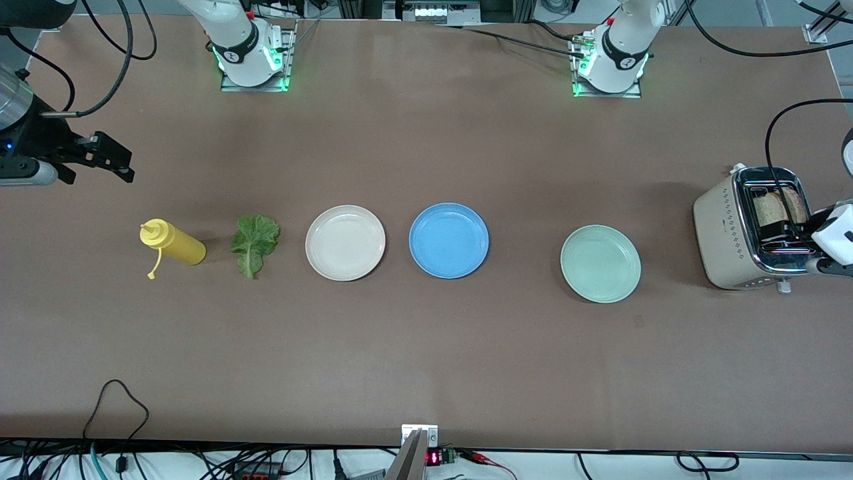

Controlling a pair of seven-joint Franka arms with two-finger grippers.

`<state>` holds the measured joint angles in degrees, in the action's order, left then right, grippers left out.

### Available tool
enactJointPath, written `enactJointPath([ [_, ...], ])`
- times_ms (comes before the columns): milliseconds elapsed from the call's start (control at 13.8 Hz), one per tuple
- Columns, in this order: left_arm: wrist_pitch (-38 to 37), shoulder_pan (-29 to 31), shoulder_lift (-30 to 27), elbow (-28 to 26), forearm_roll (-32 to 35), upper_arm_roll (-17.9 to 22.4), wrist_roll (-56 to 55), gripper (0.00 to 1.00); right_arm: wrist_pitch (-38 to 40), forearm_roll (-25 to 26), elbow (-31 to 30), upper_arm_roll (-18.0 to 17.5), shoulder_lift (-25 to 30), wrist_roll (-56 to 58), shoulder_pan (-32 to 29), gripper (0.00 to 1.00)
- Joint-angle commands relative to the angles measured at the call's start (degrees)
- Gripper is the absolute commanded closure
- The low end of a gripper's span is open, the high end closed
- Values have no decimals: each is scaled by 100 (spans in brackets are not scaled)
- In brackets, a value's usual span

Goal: Make sandwich in blue plate with both arms
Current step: 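Lower the left gripper into the toaster and grasp a bread slice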

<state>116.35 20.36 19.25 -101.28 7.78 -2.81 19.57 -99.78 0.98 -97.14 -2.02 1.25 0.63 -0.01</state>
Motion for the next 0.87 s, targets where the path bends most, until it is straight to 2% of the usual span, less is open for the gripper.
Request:
enactJointPath([
  [0, 177, 153, -123, -243, -110, -106, 179, 4, -7, 8, -60, -45, 60, -54, -52, 0],
  [507, 125, 161, -422, -716, -181, -106, 179, 5, -7, 8, -60, -45, 60, -54, -52, 0],
  [796, 98, 188, -449, -788, -181, -106, 187, 6, 2, 8, -60, -45, 60, -54, -52, 0],
])
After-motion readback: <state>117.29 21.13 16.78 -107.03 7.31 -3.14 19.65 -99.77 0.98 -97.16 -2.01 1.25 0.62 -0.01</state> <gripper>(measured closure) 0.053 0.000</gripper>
